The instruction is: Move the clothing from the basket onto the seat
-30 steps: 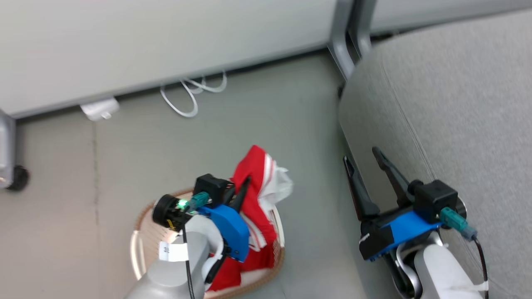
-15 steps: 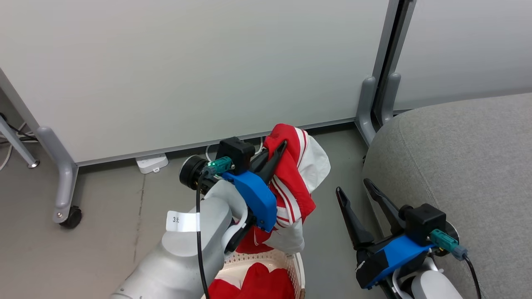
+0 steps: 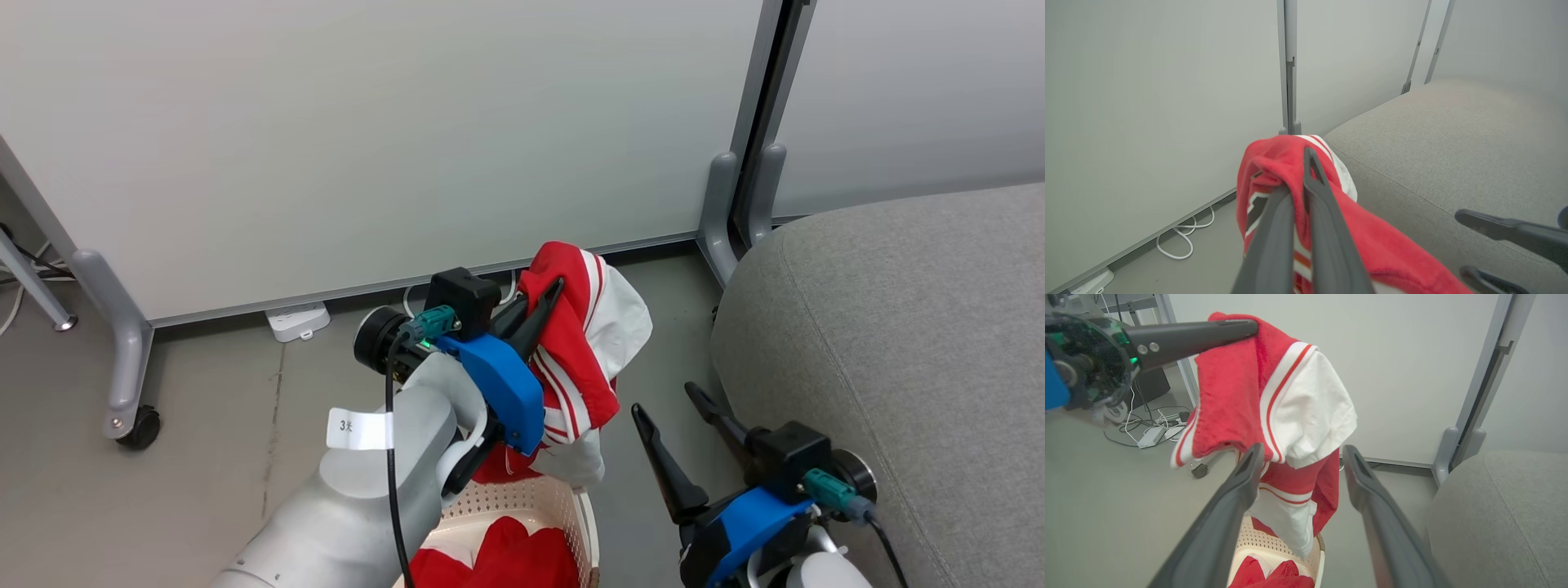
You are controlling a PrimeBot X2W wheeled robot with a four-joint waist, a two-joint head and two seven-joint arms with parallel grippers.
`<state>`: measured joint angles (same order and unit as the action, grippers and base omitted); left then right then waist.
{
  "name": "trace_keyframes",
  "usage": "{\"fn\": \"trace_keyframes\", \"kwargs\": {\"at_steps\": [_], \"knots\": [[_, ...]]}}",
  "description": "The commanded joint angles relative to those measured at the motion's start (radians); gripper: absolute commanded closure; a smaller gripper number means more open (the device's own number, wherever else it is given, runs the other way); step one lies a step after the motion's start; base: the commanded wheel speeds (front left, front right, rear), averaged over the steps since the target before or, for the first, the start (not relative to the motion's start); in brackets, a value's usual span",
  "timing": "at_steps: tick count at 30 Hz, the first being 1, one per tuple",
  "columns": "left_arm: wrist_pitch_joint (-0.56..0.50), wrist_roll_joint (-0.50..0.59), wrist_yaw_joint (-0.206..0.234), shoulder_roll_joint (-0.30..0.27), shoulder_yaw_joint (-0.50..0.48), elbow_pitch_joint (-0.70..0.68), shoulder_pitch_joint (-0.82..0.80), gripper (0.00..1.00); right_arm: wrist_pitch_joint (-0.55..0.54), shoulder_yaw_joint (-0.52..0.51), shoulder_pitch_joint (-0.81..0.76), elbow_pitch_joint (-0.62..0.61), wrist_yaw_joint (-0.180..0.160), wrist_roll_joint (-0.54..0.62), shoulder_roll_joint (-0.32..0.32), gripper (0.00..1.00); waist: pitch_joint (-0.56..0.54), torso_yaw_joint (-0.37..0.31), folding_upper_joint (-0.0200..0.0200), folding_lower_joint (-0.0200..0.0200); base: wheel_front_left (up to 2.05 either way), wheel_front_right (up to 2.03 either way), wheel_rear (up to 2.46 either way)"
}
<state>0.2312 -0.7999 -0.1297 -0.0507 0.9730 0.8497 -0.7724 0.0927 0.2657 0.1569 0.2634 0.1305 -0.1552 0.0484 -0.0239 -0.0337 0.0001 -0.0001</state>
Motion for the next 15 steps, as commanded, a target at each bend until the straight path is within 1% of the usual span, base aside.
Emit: {"fn": "trace_keyframes", "kwargs": {"at_steps": [1, 9, 15], "knots": [[0.008, -0.006, 0.0, 0.0, 0.001, 0.002, -0.019, 1.0, 0.0, 0.007, -0.014, 0.005, 0.0, 0.008, 0.004, 0.0, 0.001, 0.002, -0.0001, 0.0001, 0.0, 0.0, 0.0], [0.015, -0.037, -0.001, 0.0, 0.027, 0.004, -0.031, 1.0, 0.017, 0.069, 0.049, 0.079, 0.0, 0.054, 0.004, 0.0, 0.005, 0.011, -0.0001, 0.0001, 0.0, 0.0, 0.0], [0.019, -0.055, -0.001, 0.0, 0.044, 0.005, -0.039, 1.0, 0.039, 0.109, 0.128, 0.147, 0.0, 0.05, 0.003, 0.0, 0.011, 0.017, -0.0001, 0.0001, 0.0, 0.0, 0.0]]}}
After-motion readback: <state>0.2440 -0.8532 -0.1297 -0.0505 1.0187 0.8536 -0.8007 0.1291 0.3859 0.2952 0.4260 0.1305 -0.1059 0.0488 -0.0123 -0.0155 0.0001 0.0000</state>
